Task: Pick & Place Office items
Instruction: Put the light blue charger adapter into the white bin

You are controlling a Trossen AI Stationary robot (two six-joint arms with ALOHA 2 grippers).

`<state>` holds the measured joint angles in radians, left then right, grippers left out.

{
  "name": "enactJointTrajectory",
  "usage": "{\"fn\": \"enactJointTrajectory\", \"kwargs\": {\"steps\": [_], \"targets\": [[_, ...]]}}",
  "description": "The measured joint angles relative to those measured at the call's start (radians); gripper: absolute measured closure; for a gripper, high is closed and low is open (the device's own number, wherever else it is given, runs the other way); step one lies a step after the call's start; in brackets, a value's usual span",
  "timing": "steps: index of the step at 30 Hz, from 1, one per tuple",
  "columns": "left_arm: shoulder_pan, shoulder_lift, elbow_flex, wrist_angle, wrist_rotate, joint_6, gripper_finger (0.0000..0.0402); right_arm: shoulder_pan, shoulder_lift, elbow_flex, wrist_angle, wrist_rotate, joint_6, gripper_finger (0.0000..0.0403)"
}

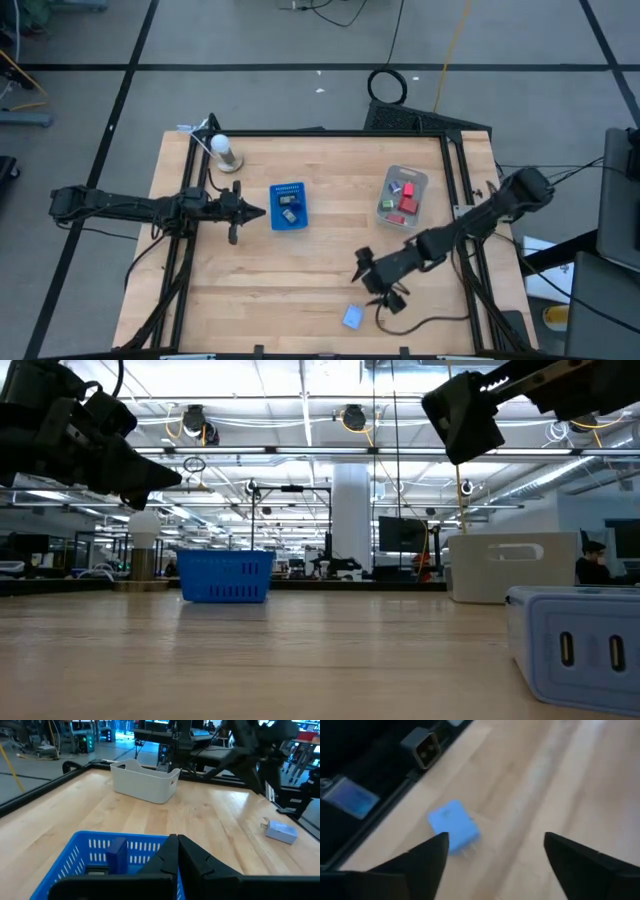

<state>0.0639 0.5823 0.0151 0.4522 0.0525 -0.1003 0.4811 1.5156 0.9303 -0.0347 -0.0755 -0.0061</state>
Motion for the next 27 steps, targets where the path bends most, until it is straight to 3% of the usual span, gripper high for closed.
{"fn": "enactJointTrajectory", "kwargs": {"steps": [4,10,15,21,27], "targets": [[0.0,0.0,0.0,0.0,0.0,-0.008,0.0388,0.029,0.106,0.075,0.004,-0.016,-0.012,0.005],[0.0,0.0,0.0,0.003,0.0,-0.015,0.0376,0.037,0.23,0.154,0.01,-0.205,-0.094,0.0046],[0.0,0.0,0.0,0.007,0.0,-0.017,0.0387,0.031,0.263,0.156,0.01,-0.209,-0.197,0.0046],[0.0,0.0,0.001,0.008,0.0,-0.01,0.0399,0.0,0.279,0.156,0.022,-0.213,-0.201,0.0046],[0.0,0.0,0.001,0.009,0.0,-0.008,0.038,-0.017,0.348,0.155,0.018,-0.218,-0.289,0.0046]]}}
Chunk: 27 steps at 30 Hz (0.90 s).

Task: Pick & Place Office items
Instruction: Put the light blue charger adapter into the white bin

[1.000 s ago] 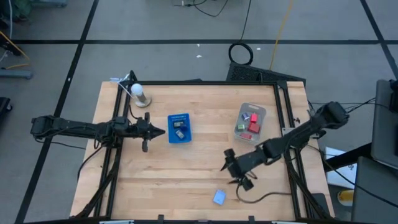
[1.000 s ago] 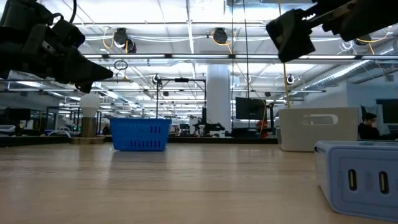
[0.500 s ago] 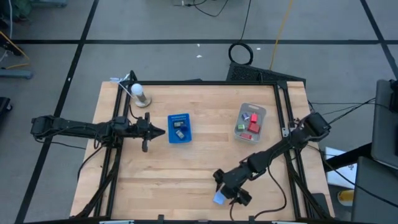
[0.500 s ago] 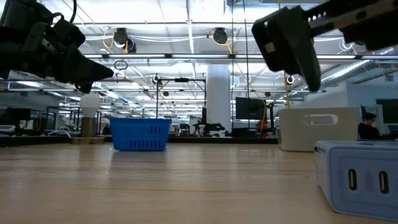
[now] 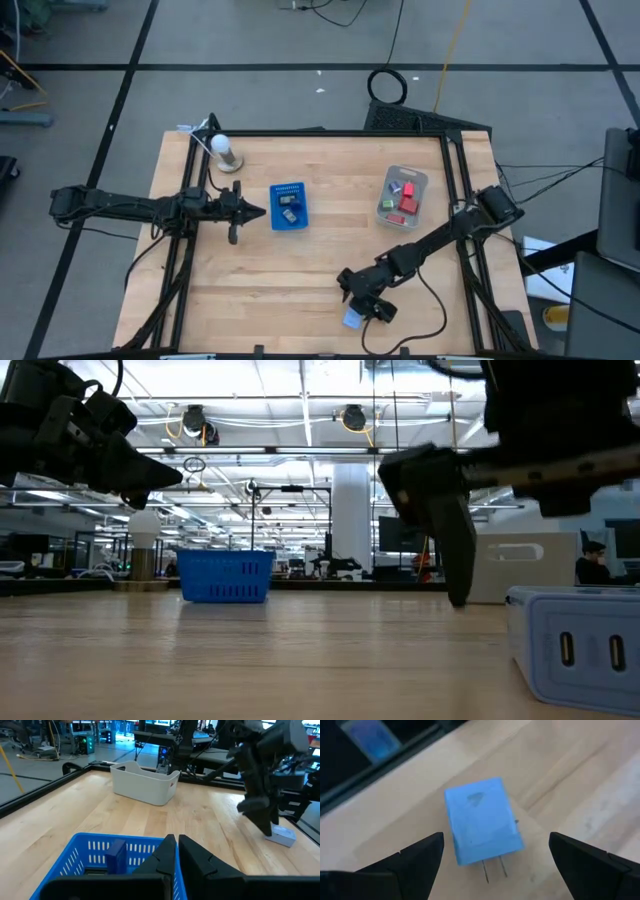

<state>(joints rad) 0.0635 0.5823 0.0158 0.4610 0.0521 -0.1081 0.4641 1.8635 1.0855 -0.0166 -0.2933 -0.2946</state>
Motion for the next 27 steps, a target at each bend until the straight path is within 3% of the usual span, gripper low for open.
{"fn": "enactJointTrajectory", "kwargs": {"steps": [11,18,24,27], "targets": [[0.0,0.0,0.0,0.0,0.0,0.007,0.039,-0.001,0.045,0.0,0.073,-0.053,-0.047,0.0055],[0.0,0.0,0.0,-0.001,-0.001,0.021,0.0399,-0.005,0.045,0.0,0.066,-0.101,-0.089,0.0127],[0.0,0.0,0.0,-0.002,-0.001,0.021,0.0379,-0.005,0.044,0.0,0.03,-0.1,-0.087,0.0197],[0.0,0.0,0.0,-0.002,-0.001,0.021,0.0374,-0.005,0.043,0.0,0.016,-0.066,-0.08,0.0199]]}}
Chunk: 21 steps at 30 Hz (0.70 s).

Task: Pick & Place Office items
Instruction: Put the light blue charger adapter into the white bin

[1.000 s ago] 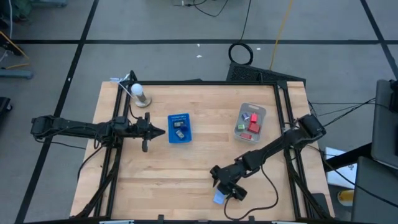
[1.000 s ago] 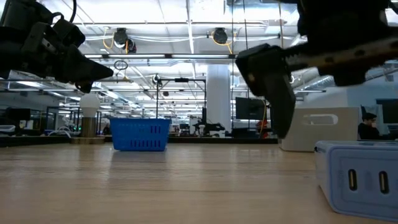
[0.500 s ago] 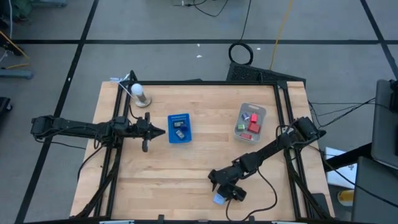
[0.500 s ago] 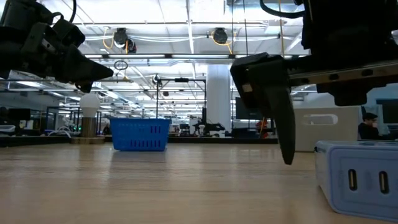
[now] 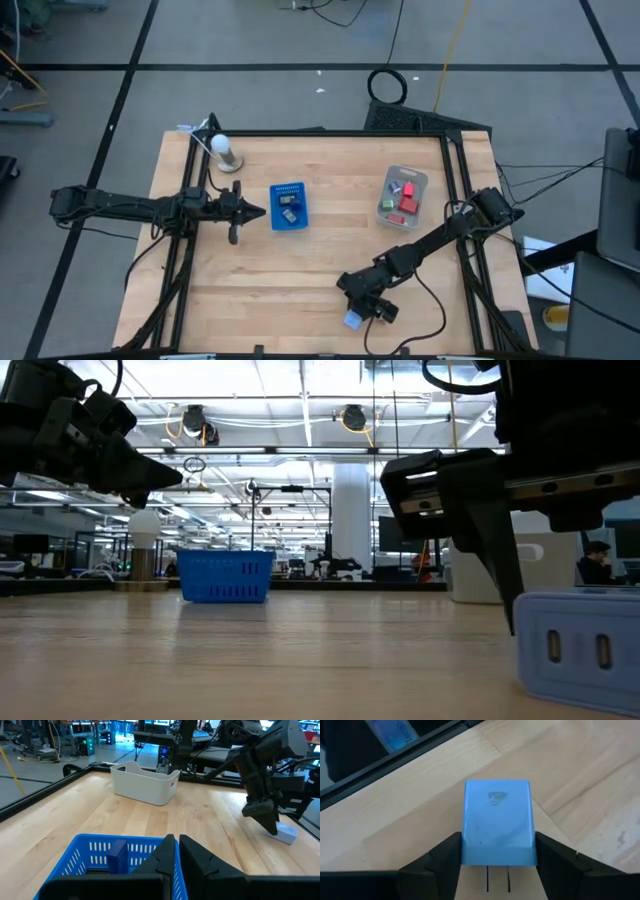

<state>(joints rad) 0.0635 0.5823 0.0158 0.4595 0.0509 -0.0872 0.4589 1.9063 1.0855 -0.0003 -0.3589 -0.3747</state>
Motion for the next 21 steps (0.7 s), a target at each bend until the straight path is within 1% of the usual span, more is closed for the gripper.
{"fn": "enactJointTrajectory", "kwargs": {"steps": [2,5,9,12,14,17,21], "targets": [[0.0,0.0,0.0,-0.001,0.0,0.0,0.0376,0.0,0.0,0.0,-0.008,0.03,0.017,0.0199],[0.0,0.0,0.0,-0.008,0.0,0.0,0.0382,-0.001,-0.009,0.0,-0.012,0.042,0.048,0.0199],[0.0,0.0,0.0,-0.015,0.0,0.002,0.0393,-0.002,-0.08,-0.003,-0.034,0.065,0.063,0.0199],[0.0,0.0,0.0,-0.015,0.0,0.002,0.0399,-0.006,-0.191,-0.004,-0.055,0.125,0.068,0.0199],[0.0,0.0,0.0,-0.014,0.0,0.002,0.0399,-0.013,-0.279,-0.031,-0.017,0.155,0.073,0.0199],[0.0,0.0,0.0,-0.02,0.0,0.002,0.0388,-0.044,-0.435,-0.096,0.046,0.213,0.123,0.0199],[0.0,0.0,0.0,-0.021,-0.001,0.005,0.0375,-0.088,-0.673,-0.23,0.165,0.363,0.183,0.0199]]}}
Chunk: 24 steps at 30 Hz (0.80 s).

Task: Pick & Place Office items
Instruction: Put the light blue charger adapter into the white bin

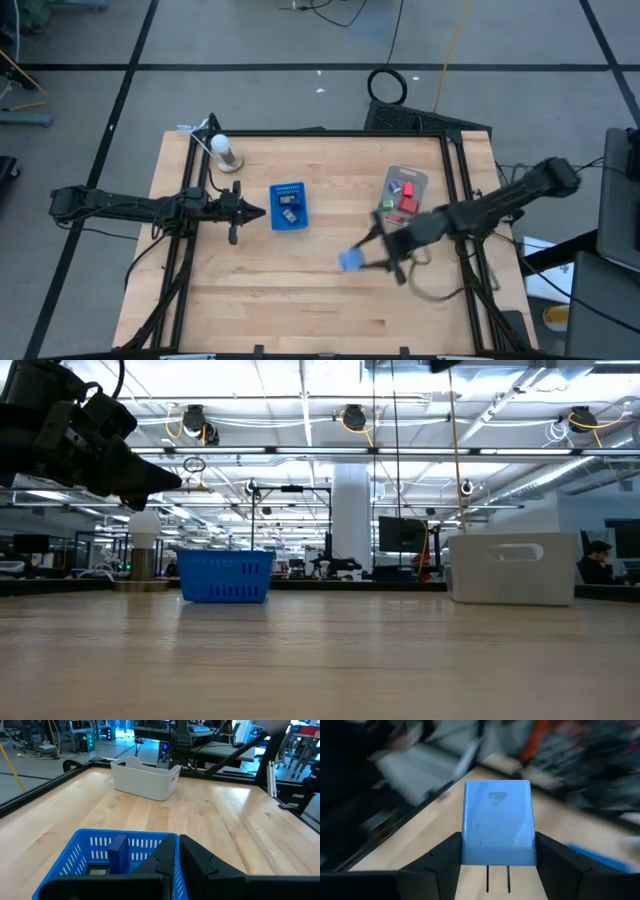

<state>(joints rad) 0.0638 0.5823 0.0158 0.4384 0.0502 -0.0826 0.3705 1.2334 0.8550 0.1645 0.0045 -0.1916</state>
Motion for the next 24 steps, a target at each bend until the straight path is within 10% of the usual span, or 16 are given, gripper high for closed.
{"fn": "enactJointTrajectory", "kwargs": {"steps": [10,24], "targets": [[0.0,0.0,0.0,0.0,-0.008,0.001,0.039,-0.077,-0.588,-0.375,0.114,0.278,0.085,0.0199],[0.0,0.0,0.0,0.0,-0.052,0.0,0.0377,-0.101,-1.039,-0.68,0.159,0.287,0.111,0.0199]]}}
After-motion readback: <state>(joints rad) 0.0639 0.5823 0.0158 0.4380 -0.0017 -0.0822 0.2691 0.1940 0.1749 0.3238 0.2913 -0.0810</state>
